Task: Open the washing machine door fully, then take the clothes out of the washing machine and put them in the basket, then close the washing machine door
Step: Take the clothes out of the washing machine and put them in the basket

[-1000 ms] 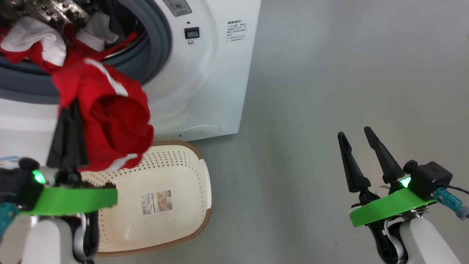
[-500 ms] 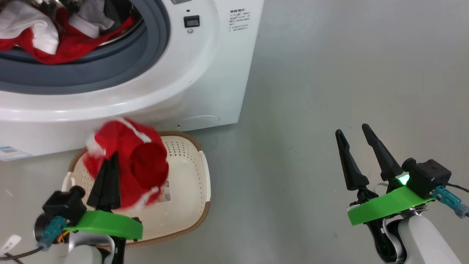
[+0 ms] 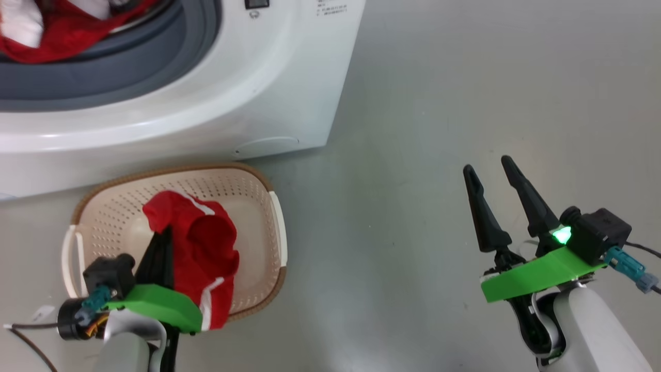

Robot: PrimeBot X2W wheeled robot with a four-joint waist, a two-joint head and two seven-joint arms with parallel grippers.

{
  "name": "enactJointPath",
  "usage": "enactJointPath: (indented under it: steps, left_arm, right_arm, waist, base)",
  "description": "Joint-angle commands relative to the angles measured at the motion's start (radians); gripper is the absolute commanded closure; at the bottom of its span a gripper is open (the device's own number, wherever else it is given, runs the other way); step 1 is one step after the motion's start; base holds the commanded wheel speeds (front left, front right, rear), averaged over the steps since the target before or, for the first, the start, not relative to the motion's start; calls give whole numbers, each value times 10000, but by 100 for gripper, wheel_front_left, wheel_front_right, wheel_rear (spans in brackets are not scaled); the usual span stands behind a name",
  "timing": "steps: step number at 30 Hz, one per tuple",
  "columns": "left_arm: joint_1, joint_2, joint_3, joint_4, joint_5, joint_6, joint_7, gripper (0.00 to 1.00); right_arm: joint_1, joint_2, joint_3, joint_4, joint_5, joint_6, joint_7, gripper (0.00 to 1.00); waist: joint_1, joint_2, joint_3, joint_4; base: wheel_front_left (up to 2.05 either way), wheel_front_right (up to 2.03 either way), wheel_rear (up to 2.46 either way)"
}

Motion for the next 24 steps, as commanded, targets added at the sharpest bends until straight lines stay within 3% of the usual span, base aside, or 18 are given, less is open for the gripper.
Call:
enactJointPath:
  steps: [1,24]
  left_arm:
    - [-121,122,299,-48,122,-38,-63,100]
    - [-3211,1031,288,4217,1246,61,-63,100]
  right_arm:
    - [-168,-22,220,-286,36,63,-65,0]
    - [-1231,325,328,-666,128,63,-65,0]
  waist:
    - [0,-1,356,-134]
    - [0,-1,2768,-771]
  base:
    - [0,0,0]
    - [0,0,0]
